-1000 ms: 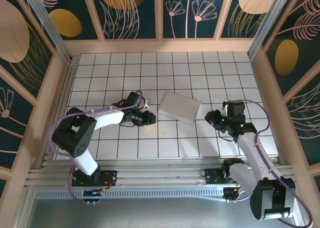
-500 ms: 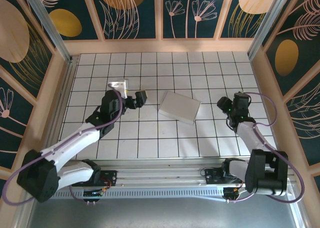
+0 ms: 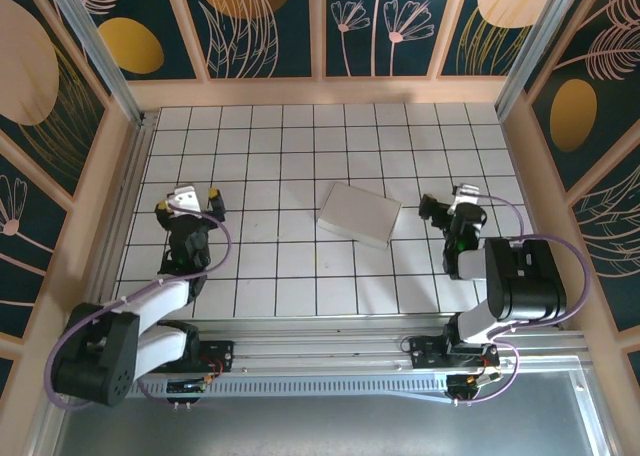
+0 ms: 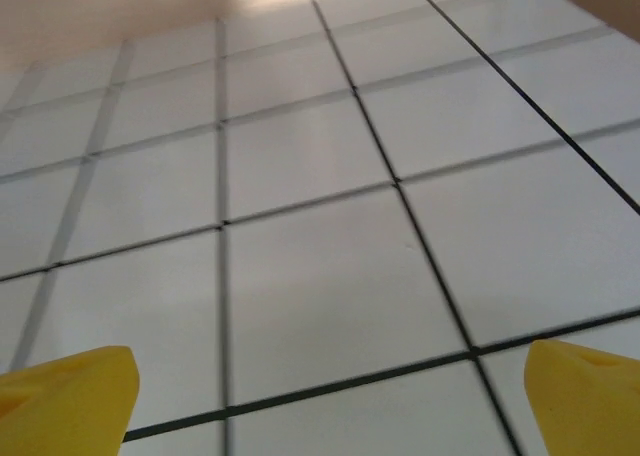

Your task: Fold the paper box

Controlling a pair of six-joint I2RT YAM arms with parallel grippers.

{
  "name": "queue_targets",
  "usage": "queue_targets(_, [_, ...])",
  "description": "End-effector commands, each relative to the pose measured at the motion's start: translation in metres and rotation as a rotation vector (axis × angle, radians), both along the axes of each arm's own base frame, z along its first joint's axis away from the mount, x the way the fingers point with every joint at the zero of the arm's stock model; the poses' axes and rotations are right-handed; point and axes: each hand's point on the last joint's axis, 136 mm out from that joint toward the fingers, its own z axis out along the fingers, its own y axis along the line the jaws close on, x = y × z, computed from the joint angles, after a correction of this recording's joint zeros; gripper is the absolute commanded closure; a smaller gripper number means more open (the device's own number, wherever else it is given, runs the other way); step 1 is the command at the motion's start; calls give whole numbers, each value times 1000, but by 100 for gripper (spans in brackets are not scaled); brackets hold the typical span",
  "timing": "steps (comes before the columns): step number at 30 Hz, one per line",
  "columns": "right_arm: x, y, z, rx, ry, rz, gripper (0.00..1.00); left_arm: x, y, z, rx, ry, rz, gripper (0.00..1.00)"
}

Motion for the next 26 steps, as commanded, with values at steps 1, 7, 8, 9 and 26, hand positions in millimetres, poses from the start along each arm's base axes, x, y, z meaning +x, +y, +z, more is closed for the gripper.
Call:
queue_targets(1, [-10,-7,52,-25,-276,-1,1,5,6,3,1,-87,-51,1])
queue_targets(7, [-2,-16,47,-35,-239,-74,1,26,9,-23,-33,-81,-133,1])
queue_targets(8, [-2,-16,46,-34,-234,-72,1,30,10,-31,-41,-14,-134,1])
queue_targets(9, [-2,-16,46,-36,-235,-75,1,29,11,-27,-40,-49,-129,1])
queue_targets(26, [-2,-10,45,-54,-231,-52,1,29,16,-28,-42,-40,-103,1])
